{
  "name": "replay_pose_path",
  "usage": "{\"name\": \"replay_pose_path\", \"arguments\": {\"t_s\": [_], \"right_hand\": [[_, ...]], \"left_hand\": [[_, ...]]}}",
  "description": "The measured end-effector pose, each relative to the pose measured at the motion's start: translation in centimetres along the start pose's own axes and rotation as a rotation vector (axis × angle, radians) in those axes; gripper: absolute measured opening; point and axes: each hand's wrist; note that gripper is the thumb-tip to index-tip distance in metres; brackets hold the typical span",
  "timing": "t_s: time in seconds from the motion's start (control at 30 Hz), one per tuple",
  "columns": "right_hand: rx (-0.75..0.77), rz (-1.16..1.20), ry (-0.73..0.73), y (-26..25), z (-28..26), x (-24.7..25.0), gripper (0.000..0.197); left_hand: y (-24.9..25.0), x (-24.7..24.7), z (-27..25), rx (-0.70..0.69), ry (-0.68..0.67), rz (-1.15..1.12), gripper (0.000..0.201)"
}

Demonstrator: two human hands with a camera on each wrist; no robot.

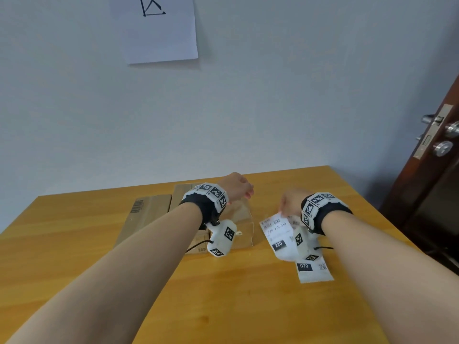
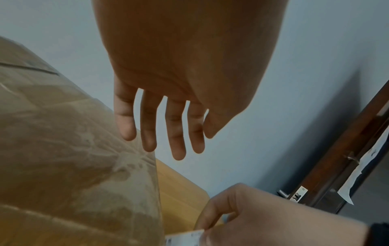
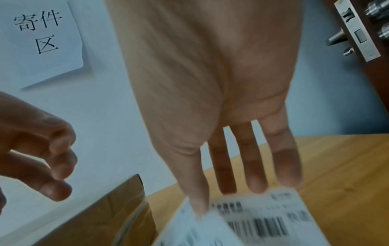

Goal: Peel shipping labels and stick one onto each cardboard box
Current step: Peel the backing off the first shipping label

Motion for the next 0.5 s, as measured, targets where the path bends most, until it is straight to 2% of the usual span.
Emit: {"name": "replay_pose_path", "arguments": {"t_s": [0.07,0.17,0.33,0.5], "right_hand": [[0.01,0.092,0.083,0.0,-0.2,0.2,0.013],[0.04,0.168,0.127,-0.2,-0.4,0.3,0.012],[0.084,0.264,0.251,-0.2,-1.2,0.2,0.017],[0.082,0.349,0.424,-0.5,-2.1,0.8,0.018]], "left_hand": [[-0.2,0.4,-0.4,0.014,0.006,-0.011,0.026],[-0.3,0.9,-0.9,0.022,0.017,-0.019,0.025],[-0.2,1.2,-1.4,0.031,0.027,-0.036,0.025],[-0.4,1.5,-1.8,0.013,0.05,0.043,0.026]]}}
Point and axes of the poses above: each hand's wrist, its own z-axis towards the middle knuckle, its own x-axis out of the back of the hand, y = z × x, and after that the axes turned 13 degrees about -x, right-handed
